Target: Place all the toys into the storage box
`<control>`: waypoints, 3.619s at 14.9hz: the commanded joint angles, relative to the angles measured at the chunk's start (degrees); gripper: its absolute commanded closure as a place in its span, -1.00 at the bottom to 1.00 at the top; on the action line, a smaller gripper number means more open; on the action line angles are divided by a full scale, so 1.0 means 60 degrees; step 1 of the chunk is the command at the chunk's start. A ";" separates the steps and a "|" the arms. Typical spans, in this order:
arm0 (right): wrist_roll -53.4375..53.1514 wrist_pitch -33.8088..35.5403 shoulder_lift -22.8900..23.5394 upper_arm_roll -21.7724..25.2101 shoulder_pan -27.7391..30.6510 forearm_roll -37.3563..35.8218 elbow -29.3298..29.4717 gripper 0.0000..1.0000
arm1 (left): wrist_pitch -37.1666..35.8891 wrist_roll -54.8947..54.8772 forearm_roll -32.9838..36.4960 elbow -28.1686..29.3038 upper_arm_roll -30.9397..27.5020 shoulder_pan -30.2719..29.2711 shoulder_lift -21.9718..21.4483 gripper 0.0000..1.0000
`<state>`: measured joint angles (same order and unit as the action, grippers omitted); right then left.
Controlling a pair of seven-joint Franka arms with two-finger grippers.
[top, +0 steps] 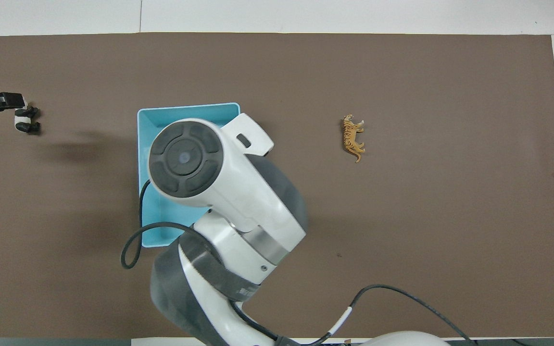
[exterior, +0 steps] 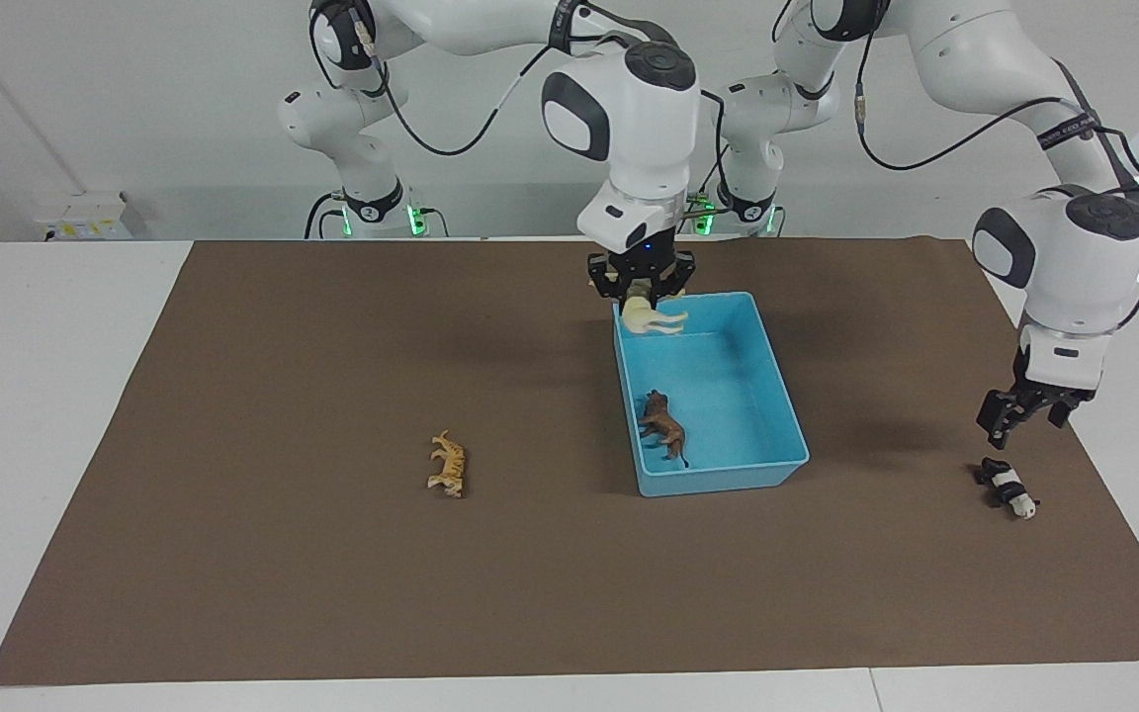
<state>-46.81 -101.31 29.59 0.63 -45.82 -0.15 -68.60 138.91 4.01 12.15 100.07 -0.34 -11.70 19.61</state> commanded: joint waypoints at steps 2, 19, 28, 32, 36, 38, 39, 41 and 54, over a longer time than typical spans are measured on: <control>-0.0400 -0.0981 0.1145 0.0115 -0.0506 -0.0019 0.0331 1.00 | 0.1014 -0.0243 0.0113 -0.1210 0.0130 -0.0261 0.1593 -1.00; 0.0052 -0.0792 0.0678 0.0189 0.2699 -0.0370 0.0143 -1.00 | 0.2835 -0.0714 0.0054 -0.0023 0.0115 -0.0629 0.2328 0.37; 0.1459 -0.3751 -0.0536 0.0262 0.4239 -0.0370 -0.4075 -1.00 | -0.2181 0.1435 -0.0941 -0.1795 0.0232 0.0628 0.0444 1.00; 0.1606 -0.4599 -0.0874 0.0262 0.4341 -0.0370 -0.5217 -1.00 | -0.4677 0.4247 -0.1059 -0.1374 0.0233 0.2836 -0.0791 1.00; 0.2015 -0.5321 -0.0729 0.0277 0.4313 -0.0385 -0.5734 -1.00 | -0.3397 0.5630 -0.1073 0.1317 0.0233 0.4407 -0.1873 1.00; 0.2147 -0.5599 -0.0582 0.0277 0.4327 -0.0400 -0.5734 -1.00 | -0.2049 0.6738 -0.1074 0.2463 0.0233 0.4964 -0.2212 1.00; 0.2162 -0.5672 -0.0495 0.0277 0.4327 -0.0443 -0.5705 -1.00 | -0.1651 0.7121 -0.1074 0.2627 0.0233 0.5257 -0.2213 1.00; 0.2177 -0.5819 -0.0479 0.0277 0.4342 -0.0502 -0.5734 -1.00 | -0.1516 0.7475 -0.1074 0.2789 0.0233 0.5639 -0.2155 1.00; 0.2061 -0.5239 -0.0376 0.0291 0.4226 -0.0517 -0.5284 1.00 | -0.5245 0.5845 -0.1102 -0.0047 0.0159 0.4621 -0.2272 -1.00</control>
<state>-34.68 -136.00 27.79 2.85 -20.62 -2.33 -102.57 115.11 46.06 6.35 106.41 0.43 21.13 6.33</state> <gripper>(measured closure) 0.678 0.000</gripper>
